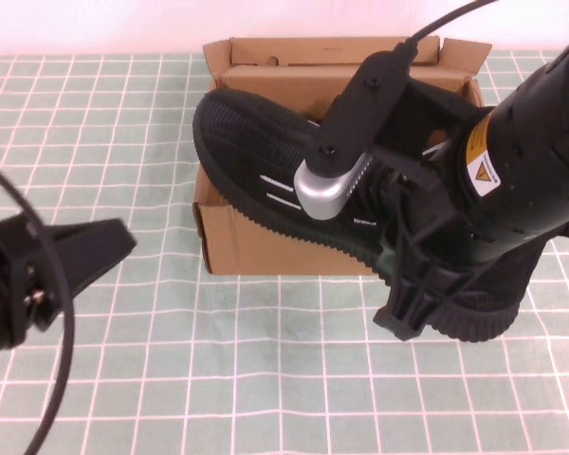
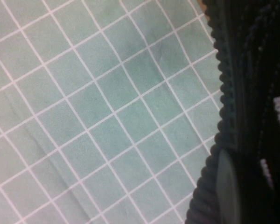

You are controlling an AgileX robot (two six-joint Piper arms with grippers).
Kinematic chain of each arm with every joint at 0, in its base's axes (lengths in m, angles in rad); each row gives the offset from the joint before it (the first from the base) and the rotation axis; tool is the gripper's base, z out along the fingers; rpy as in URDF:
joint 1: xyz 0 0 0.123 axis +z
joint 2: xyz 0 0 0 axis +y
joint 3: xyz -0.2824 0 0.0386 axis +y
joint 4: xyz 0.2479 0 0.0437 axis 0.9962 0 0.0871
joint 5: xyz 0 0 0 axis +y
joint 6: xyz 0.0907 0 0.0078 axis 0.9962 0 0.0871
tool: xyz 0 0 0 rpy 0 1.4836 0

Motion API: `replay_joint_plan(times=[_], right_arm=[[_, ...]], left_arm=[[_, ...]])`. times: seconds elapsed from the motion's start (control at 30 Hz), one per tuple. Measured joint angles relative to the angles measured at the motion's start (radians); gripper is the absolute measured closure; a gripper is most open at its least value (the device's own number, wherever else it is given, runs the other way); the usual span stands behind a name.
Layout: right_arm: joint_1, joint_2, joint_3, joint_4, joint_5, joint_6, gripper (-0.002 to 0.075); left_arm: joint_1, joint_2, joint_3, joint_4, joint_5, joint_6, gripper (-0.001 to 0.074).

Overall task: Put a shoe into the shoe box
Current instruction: Hand over the shoe

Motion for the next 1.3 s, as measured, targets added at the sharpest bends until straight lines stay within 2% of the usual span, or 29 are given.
replay_joint_plan(times=[0.2,0.43,0.57,0.8,0.97,1.03,1.3], right_arm=[[0.000,0.000,0.000,0.000,0.002,0.007,0.0713],[0.000,0.000,0.000,0.002,0.002,0.008,0.0713],[0.000,0.000,0.000,0.002,0.002,0.009,0.0713],[0.000,0.000,0.000,-0.027,0.002,0.011,0.0713],[0.000,0.000,0.000,-0.039,0.002,0.011,0.0713],[0.000,0.000,0.000,-0.039,0.002,0.011,0.0713],[0.000,0.000,0.000,-0.039,0.002,0.011,0.0713]], left_arm=[[0.000,0.117,0.000,-0.147,0.021,0.087,0.0740],[0.000,0.262,0.000,-0.386,0.134,0.424,0.0740],[0.000,0.321,-0.018,-0.437,0.179,0.565,0.0740],[0.000,0.334,-0.055,-0.455,0.187,0.599,0.0715],[0.000,0.334,-0.062,-0.455,0.226,0.597,0.0558],[0.000,0.334,-0.064,-0.455,0.259,0.588,0.0521],[0.000,0.334,-0.073,-0.455,0.265,0.556,0.0501]])
